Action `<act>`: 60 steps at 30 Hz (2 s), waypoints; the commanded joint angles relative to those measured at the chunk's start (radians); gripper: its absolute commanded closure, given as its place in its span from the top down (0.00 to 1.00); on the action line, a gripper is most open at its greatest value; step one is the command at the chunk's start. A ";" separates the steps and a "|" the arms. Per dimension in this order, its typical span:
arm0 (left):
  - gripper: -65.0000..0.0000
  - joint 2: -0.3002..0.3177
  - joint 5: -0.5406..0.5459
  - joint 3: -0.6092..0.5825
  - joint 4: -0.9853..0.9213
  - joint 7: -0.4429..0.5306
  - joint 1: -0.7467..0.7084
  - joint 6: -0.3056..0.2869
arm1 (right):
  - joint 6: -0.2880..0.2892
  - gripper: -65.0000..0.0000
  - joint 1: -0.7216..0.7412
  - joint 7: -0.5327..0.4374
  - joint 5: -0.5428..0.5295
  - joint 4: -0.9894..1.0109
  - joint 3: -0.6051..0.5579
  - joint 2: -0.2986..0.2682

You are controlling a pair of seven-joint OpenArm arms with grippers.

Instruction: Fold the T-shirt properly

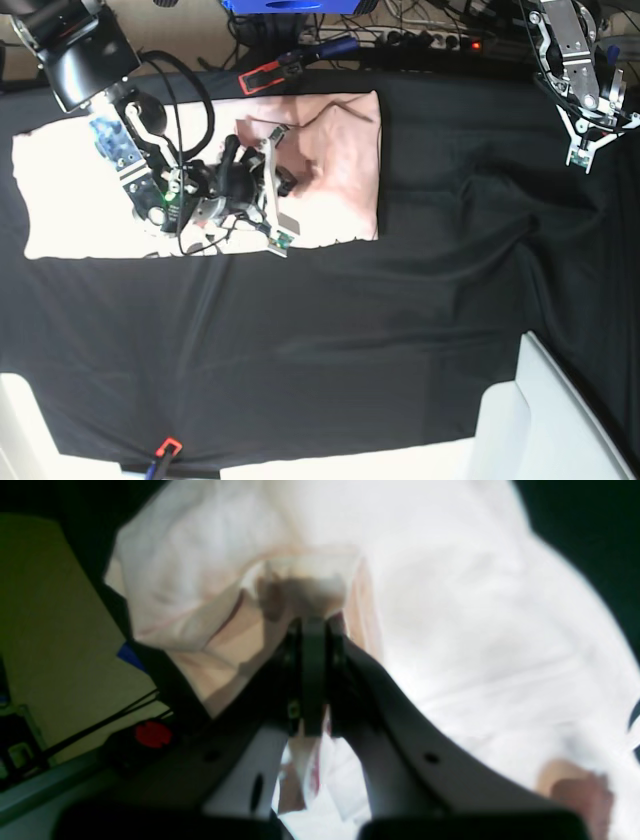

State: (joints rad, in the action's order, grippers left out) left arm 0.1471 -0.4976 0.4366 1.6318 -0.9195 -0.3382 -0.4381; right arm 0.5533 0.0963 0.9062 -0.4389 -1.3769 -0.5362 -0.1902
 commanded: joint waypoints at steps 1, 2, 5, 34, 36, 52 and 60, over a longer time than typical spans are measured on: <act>0.00 0.013 -0.016 0.008 0.015 0.000 0.000 0.008 | 0.007 0.00 0.018 -0.019 -0.013 -0.008 0.006 0.001; 0.00 0.013 -0.016 0.008 0.015 0.000 0.000 0.008 | 0.007 0.00 0.016 -0.019 -0.013 -0.005 0.006 0.001; 0.00 0.013 -0.016 0.008 0.015 0.000 0.000 0.008 | 0.007 0.00 -0.003 -0.019 -0.013 -0.028 0.006 -0.002; 0.00 0.022 -0.022 0.009 -0.061 0.000 0.031 0.008 | 0.000 0.00 -0.315 0.195 -0.013 -0.341 0.333 -0.024; 0.00 0.022 -0.022 0.009 -0.061 0.000 0.031 0.008 | 0.000 0.00 -0.335 0.192 -0.013 -0.350 0.333 -0.024; 0.00 0.030 -0.022 0.008 -0.061 0.000 0.032 0.008 | -0.002 0.00 -0.418 0.192 -0.010 -0.352 0.499 -0.028; 0.00 0.030 -0.022 0.003 -0.061 0.000 0.032 0.008 | -0.002 0.00 -0.459 0.193 -0.008 -0.352 0.492 0.002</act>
State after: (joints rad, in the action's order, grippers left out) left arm 0.1608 -0.5011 0.4358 1.5532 -0.9195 -0.3054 -0.4381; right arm 0.5495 -0.3725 1.1149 -0.4355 -1.7111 -0.0448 -0.1814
